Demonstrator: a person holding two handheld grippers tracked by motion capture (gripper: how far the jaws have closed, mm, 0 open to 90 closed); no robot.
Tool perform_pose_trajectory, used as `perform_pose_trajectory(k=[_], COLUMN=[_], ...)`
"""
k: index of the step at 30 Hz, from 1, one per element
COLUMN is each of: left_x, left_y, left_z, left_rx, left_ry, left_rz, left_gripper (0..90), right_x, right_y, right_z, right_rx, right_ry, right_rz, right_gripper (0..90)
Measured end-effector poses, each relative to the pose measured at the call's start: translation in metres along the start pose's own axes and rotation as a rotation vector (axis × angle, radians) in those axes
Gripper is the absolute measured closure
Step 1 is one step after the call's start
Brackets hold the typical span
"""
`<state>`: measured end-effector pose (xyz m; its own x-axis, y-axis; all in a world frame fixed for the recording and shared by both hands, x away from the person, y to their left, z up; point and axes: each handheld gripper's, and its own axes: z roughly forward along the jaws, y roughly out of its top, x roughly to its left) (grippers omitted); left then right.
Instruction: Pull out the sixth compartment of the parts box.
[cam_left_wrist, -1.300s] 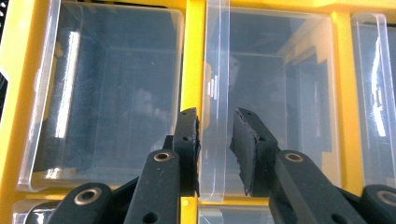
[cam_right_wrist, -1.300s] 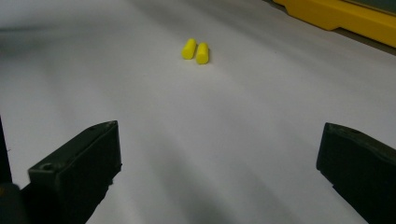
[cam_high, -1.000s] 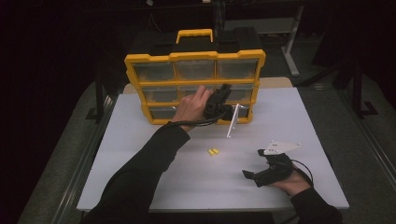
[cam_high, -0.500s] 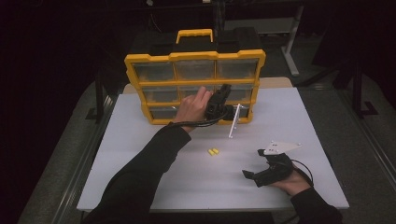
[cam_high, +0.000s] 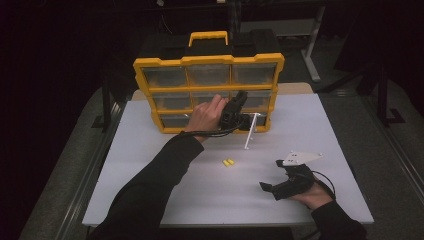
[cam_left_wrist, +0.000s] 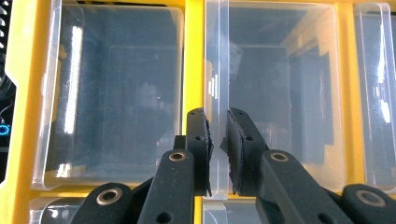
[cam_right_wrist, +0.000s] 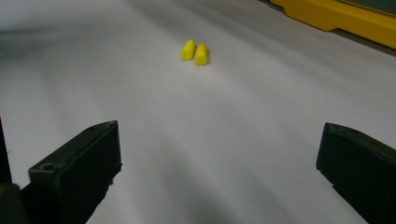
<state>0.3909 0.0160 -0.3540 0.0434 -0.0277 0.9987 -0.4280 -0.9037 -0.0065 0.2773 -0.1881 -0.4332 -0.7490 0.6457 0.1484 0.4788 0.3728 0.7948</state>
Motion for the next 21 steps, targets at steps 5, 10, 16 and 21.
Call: perform_pose_trajectory(k=[5, 10, 16, 21], left_x=[-0.001, -0.001, -0.001, -0.001], left_y=[0.001, 0.001, 0.002, 0.004], left_z=[-0.002, -0.005, -0.008, -0.011], left_rx=[-0.004, -0.005, -0.011, -0.017], left_ry=[0.003, 0.002, 0.005, 0.007], left_rz=[0.002, -0.001, 0.001, 0.000], left_gripper=[79.6, 79.5, 79.5, 79.5], right_x=[0.000, 0.000, 0.000, 0.000], right_y=[0.000, 0.000, 0.000, 0.000], right_z=[0.000, 0.000, 0.000, 0.000], right_rx=[0.001, 0.002, 0.002, 0.002], right_ry=[0.000, 0.000, 0.000, 0.000], right_rz=[0.000, -0.001, 0.000, -0.001], right_gripper=[0.0, 0.0, 0.0, 0.0])
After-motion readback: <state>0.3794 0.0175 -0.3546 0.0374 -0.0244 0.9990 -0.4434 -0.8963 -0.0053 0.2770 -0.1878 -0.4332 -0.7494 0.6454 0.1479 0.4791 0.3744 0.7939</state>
